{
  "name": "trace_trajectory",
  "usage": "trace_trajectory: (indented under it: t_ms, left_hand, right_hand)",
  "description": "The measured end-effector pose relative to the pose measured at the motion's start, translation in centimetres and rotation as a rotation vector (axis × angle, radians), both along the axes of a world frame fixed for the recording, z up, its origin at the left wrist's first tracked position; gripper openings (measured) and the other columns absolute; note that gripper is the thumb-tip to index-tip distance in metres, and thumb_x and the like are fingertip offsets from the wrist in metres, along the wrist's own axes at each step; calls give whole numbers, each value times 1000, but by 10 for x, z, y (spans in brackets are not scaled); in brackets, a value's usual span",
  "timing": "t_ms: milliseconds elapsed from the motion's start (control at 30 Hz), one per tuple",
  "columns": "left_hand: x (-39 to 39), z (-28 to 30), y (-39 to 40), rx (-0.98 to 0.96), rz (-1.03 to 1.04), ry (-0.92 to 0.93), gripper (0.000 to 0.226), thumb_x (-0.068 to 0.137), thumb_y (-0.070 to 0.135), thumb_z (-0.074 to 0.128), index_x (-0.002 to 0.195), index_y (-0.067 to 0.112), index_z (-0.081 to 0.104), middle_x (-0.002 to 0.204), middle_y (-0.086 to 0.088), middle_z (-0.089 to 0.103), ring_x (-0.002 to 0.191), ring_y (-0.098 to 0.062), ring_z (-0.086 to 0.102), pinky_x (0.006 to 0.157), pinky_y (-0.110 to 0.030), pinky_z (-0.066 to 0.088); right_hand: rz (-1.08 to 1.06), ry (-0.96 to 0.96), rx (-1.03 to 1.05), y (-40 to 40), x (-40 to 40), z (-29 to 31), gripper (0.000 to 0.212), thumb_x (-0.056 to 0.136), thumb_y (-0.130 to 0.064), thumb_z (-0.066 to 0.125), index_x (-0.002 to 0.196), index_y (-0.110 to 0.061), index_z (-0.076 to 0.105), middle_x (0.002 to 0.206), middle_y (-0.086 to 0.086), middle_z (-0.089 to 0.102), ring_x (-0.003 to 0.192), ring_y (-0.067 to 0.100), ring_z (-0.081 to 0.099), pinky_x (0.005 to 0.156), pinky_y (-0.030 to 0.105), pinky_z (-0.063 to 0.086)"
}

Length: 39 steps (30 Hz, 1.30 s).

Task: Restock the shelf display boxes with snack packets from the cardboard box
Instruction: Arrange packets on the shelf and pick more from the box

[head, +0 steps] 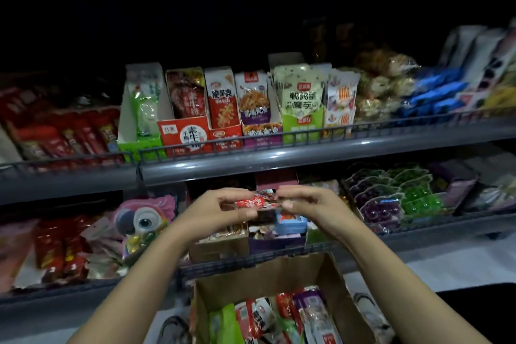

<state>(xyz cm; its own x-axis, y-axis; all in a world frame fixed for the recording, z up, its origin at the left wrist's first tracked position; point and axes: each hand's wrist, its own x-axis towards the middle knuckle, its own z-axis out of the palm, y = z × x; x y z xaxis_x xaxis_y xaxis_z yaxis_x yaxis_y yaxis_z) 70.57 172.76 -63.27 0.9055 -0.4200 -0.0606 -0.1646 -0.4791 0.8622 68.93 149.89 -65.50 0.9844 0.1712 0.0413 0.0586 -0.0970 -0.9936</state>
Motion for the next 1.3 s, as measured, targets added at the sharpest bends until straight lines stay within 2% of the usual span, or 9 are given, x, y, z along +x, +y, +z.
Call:
trace_trajectory:
  t_ms: [133, 267, 467, 633, 767, 933, 1100, 1200, 1300]
  left_hand:
    - [3, 24, 5, -99, 108, -88, 20, 81, 42, 60, 95, 35, 72, 91, 8, 74, 77, -5, 66, 74, -26, 51]
    - [13, 31, 8, -108, 325, -93, 52, 75, 63, 50, 92, 18, 72, 81, -11, 73, 63, -28, 66, 69, -39, 54]
    - [38, 44, 17, -296, 418, -174, 25, 89, 33, 60, 74, 13, 65, 71, 1, 72, 58, -9, 68, 46, -22, 43]
    - [58, 51, 26, -392, 525, -281, 19, 88, 20, 63, 76, 6, 68, 51, 5, 62, 43, -2, 56, 47, -12, 42]
    - [73, 54, 33, -453, 584, -319, 18, 87, 24, 64, 78, 10, 71, 46, 8, 57, 48, -6, 53, 56, -22, 46]
    - [84, 49, 45, -377, 721, -489, 17, 93, 29, 54, 101, 22, 67, 85, 15, 63, 75, 7, 56, 66, -5, 42]
    - [100, 35, 60, 32, 722, -720, 46, 92, 43, 35, 131, 24, 51, 129, 11, 47, 127, -8, 36, 109, -32, 20]
    - [107, 27, 64, 201, 645, -721, 58, 90, 48, 26, 144, 29, 33, 150, 13, 27, 139, -4, 17, 113, -26, -5]
    - [113, 20, 68, 308, 611, -719, 63, 90, 55, 16, 149, 32, 18, 156, 13, 11, 140, 1, 4, 114, -30, -13]
  right_hand:
    - [-8, -43, -9, 9, 10, 31, 18, 83, -18, 67, 99, -17, 72, 96, -2, 73, 91, 11, 69, 77, 21, 55]
    - [-66, -114, 3, 29, 28, 51, 11, 81, -18, 68, 89, -12, 73, 85, 2, 74, 80, 14, 71, 70, 22, 56]
    - [-151, -158, -13, 56, 64, 82, 13, 87, -19, 63, 81, -8, 69, 70, 6, 67, 57, 11, 66, 55, 22, 57]
    - [-129, -233, -192, 69, 89, 106, 19, 84, -25, 67, 86, -7, 68, 57, 0, 64, 49, 6, 61, 48, 20, 49]
    - [-77, -219, -370, 85, 111, 118, 16, 81, -25, 71, 86, -13, 63, 68, -2, 67, 46, 7, 58, 40, 16, 41]
    - [-112, -287, -433, 101, 140, 137, 14, 86, -27, 65, 84, -14, 59, 78, 3, 67, 49, 12, 55, 41, 19, 41]
    - [-281, -410, -404, 118, 183, 158, 13, 87, -30, 65, 87, -20, 57, 82, 2, 65, 59, 12, 58, 49, 25, 43]
    - [-378, -457, -366, 131, 215, 174, 16, 85, -30, 67, 75, -27, 55, 81, -1, 64, 71, 18, 61, 58, 28, 46]
    - [-437, -460, -356, 148, 240, 188, 24, 86, -31, 65, 106, -17, 61, 97, 4, 66, 80, 20, 61, 66, 33, 51]
